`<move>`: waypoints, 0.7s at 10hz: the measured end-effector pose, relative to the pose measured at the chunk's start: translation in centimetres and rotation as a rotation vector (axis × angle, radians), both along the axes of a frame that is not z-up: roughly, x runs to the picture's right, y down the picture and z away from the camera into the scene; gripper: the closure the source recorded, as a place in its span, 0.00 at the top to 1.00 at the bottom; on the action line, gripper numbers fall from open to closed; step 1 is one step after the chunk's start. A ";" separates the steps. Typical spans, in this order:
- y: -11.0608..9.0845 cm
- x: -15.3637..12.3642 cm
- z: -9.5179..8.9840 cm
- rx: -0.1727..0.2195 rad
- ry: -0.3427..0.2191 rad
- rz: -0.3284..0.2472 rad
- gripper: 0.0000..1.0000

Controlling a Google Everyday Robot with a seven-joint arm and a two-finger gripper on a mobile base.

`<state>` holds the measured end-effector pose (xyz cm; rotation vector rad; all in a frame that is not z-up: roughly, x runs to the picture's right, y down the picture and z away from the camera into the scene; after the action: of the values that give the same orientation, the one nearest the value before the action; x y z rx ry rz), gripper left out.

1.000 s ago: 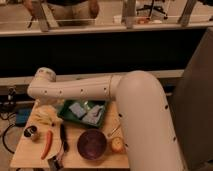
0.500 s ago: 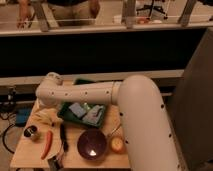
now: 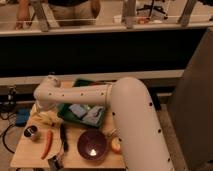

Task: Place banana in paper cup

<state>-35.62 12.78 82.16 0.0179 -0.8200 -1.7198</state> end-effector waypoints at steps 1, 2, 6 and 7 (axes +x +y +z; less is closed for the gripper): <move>0.7 -0.1 0.4 -0.007 0.002 -0.018 0.80; 1.2 -0.1 0.5 -0.011 0.005 -0.030 0.80; 3.3 0.4 1.3 -0.037 0.025 -0.055 0.80; 3.5 0.5 1.4 -0.041 0.031 -0.054 0.80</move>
<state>-35.12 16.33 83.60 -0.0590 -0.8395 -1.7490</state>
